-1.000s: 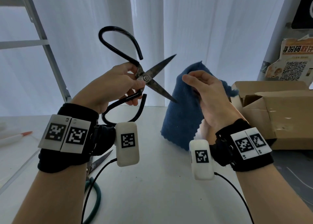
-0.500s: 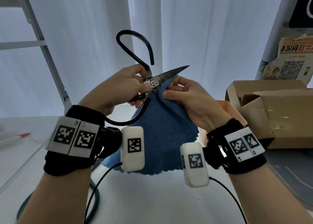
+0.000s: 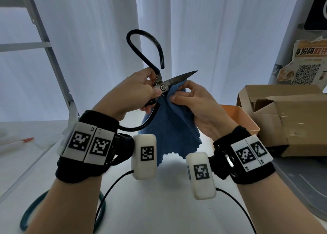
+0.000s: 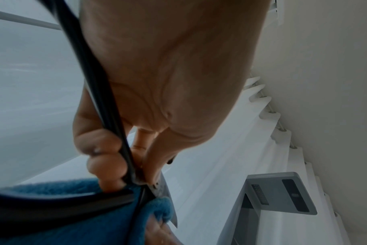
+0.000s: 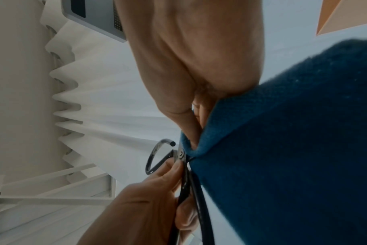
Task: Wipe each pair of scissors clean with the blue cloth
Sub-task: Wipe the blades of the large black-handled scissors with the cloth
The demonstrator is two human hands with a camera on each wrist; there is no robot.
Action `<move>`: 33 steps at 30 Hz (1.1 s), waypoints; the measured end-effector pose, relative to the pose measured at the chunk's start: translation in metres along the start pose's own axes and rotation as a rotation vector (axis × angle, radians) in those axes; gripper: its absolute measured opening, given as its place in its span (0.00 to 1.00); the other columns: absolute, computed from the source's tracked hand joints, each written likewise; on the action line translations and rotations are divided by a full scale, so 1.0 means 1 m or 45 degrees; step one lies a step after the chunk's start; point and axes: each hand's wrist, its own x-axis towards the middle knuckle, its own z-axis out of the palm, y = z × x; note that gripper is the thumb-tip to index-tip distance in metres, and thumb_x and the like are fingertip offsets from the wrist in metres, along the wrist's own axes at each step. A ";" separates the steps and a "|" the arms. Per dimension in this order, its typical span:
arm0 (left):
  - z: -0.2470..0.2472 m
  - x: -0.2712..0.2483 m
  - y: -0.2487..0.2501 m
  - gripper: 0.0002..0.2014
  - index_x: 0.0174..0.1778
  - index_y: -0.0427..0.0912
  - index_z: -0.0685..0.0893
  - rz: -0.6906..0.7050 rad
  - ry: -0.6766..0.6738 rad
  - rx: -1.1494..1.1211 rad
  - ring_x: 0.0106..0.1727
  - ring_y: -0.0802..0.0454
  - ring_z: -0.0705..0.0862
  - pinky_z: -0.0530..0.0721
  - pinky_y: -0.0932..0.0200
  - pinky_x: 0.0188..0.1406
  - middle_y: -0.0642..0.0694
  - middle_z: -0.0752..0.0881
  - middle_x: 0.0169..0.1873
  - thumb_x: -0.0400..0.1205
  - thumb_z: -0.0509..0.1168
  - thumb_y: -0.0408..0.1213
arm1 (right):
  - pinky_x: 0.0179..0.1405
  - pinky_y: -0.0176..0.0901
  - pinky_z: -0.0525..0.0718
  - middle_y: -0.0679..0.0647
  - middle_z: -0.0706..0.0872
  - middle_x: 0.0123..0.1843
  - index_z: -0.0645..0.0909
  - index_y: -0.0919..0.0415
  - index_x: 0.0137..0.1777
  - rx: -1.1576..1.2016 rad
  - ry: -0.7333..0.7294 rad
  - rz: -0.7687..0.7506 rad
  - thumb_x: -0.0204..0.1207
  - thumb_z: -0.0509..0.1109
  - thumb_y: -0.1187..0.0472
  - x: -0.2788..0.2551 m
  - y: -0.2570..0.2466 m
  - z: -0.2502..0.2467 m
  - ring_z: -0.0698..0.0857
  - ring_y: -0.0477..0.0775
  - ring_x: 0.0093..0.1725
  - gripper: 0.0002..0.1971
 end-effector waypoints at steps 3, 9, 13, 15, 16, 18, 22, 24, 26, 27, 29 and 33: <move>0.002 0.000 0.001 0.04 0.53 0.44 0.77 0.013 0.002 0.019 0.22 0.52 0.80 0.76 0.64 0.21 0.46 0.82 0.30 0.86 0.64 0.31 | 0.61 0.56 0.87 0.76 0.86 0.53 0.77 0.70 0.58 -0.056 0.059 -0.003 0.74 0.77 0.72 0.001 0.005 0.004 0.88 0.65 0.52 0.15; 0.003 0.002 -0.002 0.03 0.54 0.42 0.77 0.009 0.028 0.035 0.23 0.52 0.80 0.76 0.59 0.25 0.46 0.83 0.29 0.86 0.64 0.32 | 0.55 0.50 0.90 0.71 0.89 0.54 0.77 0.69 0.62 -0.062 -0.007 -0.014 0.76 0.71 0.79 0.002 0.002 0.001 0.91 0.63 0.51 0.17; 0.007 0.002 -0.001 0.04 0.54 0.44 0.77 0.022 0.021 0.058 0.23 0.52 0.80 0.77 0.60 0.25 0.44 0.84 0.29 0.86 0.63 0.32 | 0.60 0.57 0.89 0.70 0.89 0.55 0.76 0.69 0.62 -0.109 0.030 0.000 0.75 0.73 0.78 0.002 0.005 0.001 0.90 0.67 0.54 0.17; 0.008 0.002 0.000 0.04 0.54 0.43 0.77 0.026 0.022 0.056 0.22 0.53 0.79 0.76 0.62 0.24 0.46 0.83 0.29 0.86 0.63 0.31 | 0.64 0.61 0.87 0.69 0.89 0.53 0.78 0.65 0.57 -0.163 0.077 -0.009 0.74 0.77 0.72 0.002 0.005 0.003 0.90 0.64 0.54 0.14; 0.007 0.002 0.000 0.04 0.54 0.43 0.77 0.026 0.024 0.048 0.22 0.53 0.79 0.76 0.61 0.24 0.46 0.83 0.29 0.86 0.63 0.31 | 0.64 0.63 0.86 0.69 0.88 0.50 0.77 0.63 0.52 -0.179 0.092 -0.019 0.74 0.78 0.70 0.003 0.006 0.004 0.89 0.63 0.52 0.13; 0.006 0.003 -0.001 0.04 0.54 0.43 0.76 0.024 0.029 0.028 0.23 0.52 0.79 0.76 0.59 0.25 0.46 0.83 0.29 0.86 0.63 0.31 | 0.64 0.62 0.86 0.66 0.88 0.50 0.77 0.62 0.51 -0.221 0.103 -0.037 0.73 0.80 0.66 0.004 0.005 0.007 0.90 0.62 0.52 0.14; 0.008 0.003 -0.001 0.04 0.54 0.44 0.76 0.022 0.000 0.015 0.25 0.50 0.81 0.77 0.56 0.28 0.44 0.84 0.30 0.86 0.63 0.32 | 0.63 0.56 0.87 0.61 0.91 0.54 0.80 0.62 0.61 -0.246 0.097 -0.025 0.72 0.77 0.67 0.006 0.005 0.007 0.90 0.60 0.56 0.17; 0.011 0.003 0.000 0.04 0.53 0.45 0.76 0.028 -0.016 0.009 0.26 0.48 0.81 0.77 0.55 0.28 0.43 0.85 0.30 0.86 0.63 0.32 | 0.59 0.49 0.88 0.60 0.91 0.51 0.80 0.64 0.59 -0.209 0.065 -0.007 0.74 0.71 0.74 0.005 0.004 0.004 0.90 0.58 0.53 0.15; 0.013 0.002 0.001 0.05 0.52 0.46 0.75 0.037 -0.016 0.017 0.25 0.48 0.81 0.77 0.55 0.29 0.43 0.85 0.31 0.86 0.63 0.32 | 0.57 0.48 0.88 0.60 0.90 0.50 0.80 0.65 0.58 -0.159 0.049 0.006 0.74 0.68 0.77 0.004 0.003 0.002 0.89 0.58 0.52 0.15; 0.013 0.003 0.002 0.05 0.53 0.46 0.75 0.042 -0.016 0.018 0.25 0.48 0.81 0.77 0.55 0.29 0.43 0.85 0.31 0.86 0.63 0.32 | 0.58 0.49 0.88 0.61 0.90 0.50 0.80 0.66 0.59 -0.139 0.046 0.007 0.74 0.69 0.77 0.004 0.003 0.001 0.89 0.60 0.52 0.15; 0.012 0.003 0.002 0.05 0.54 0.46 0.75 0.049 -0.016 0.019 0.25 0.49 0.81 0.77 0.55 0.28 0.43 0.85 0.31 0.86 0.63 0.32 | 0.59 0.52 0.88 0.61 0.91 0.51 0.80 0.67 0.61 -0.109 0.039 0.011 0.74 0.72 0.74 0.004 0.003 0.001 0.90 0.62 0.53 0.16; 0.008 0.003 0.000 0.05 0.55 0.45 0.76 0.032 -0.018 0.005 0.23 0.51 0.80 0.77 0.59 0.26 0.44 0.84 0.30 0.86 0.63 0.31 | 0.61 0.54 0.87 0.64 0.90 0.54 0.80 0.67 0.62 -0.099 0.024 0.030 0.75 0.72 0.72 0.004 0.005 0.004 0.89 0.65 0.55 0.15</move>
